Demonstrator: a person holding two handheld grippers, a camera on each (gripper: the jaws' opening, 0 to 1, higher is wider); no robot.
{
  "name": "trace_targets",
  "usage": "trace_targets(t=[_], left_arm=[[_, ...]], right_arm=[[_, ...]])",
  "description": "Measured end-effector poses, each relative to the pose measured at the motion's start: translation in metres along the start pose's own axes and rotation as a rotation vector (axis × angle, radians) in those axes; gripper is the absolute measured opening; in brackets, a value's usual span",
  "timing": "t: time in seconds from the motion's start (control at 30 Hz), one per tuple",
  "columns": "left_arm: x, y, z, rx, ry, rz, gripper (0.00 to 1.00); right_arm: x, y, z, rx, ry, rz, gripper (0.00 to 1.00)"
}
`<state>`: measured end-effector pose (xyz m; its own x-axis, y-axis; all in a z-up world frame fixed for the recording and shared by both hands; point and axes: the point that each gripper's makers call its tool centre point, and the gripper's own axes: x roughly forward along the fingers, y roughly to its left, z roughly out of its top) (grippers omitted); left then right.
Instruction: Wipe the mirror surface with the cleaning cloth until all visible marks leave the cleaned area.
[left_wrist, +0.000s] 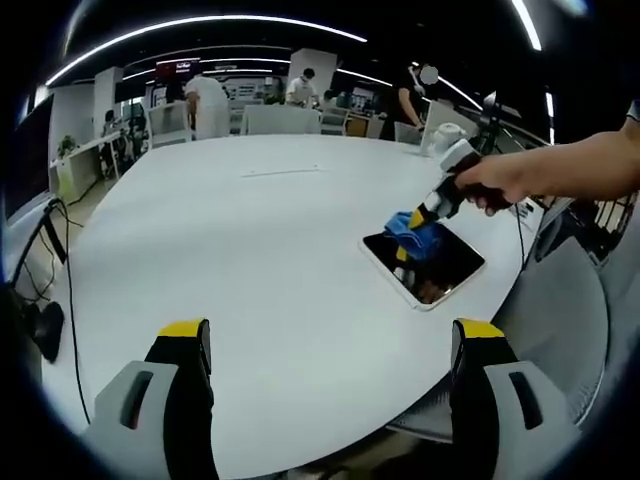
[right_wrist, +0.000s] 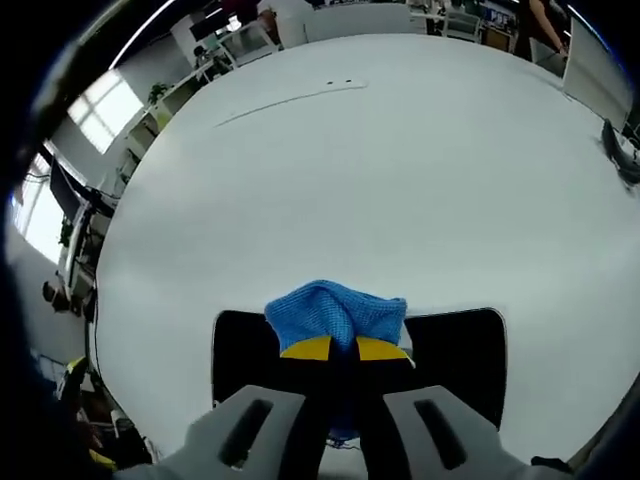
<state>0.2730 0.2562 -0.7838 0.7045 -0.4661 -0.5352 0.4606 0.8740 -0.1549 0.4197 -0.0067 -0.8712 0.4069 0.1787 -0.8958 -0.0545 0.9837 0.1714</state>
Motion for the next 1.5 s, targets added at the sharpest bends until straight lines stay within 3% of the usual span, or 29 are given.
trace_targets(t=[0.43, 0.87, 0.9, 1.0, 1.13, 1.5], left_arm=[[-0.004, 0.006, 0.006, 0.001, -0.004, 0.007, 0.99], [-0.004, -0.001, 0.006, 0.003, -0.007, -0.006, 0.99], [-0.005, 0.0, 0.006, -0.001, -0.009, -0.003, 0.99], [-0.008, 0.002, 0.005, -0.006, -0.009, 0.003, 0.99], [-0.012, 0.005, 0.004, -0.014, -0.013, 0.011, 0.99], [-0.013, 0.003, 0.007, -0.011, -0.021, 0.015, 0.99]], right_arm=[[0.008, 0.024, 0.004, 0.005, -0.001, 0.03, 0.02], [0.005, 0.06, 0.001, -0.069, -0.005, 0.056, 0.02], [0.004, 0.069, -0.001, -0.123, 0.006, 0.082, 0.01], [0.003, 0.076, -0.001, -0.137, 0.004, 0.056, 0.01], [0.005, 0.073, 0.001, -0.128, 0.009, 0.038, 0.01], [0.006, 0.069, 0.0, -0.103, -0.006, 0.075, 0.01]])
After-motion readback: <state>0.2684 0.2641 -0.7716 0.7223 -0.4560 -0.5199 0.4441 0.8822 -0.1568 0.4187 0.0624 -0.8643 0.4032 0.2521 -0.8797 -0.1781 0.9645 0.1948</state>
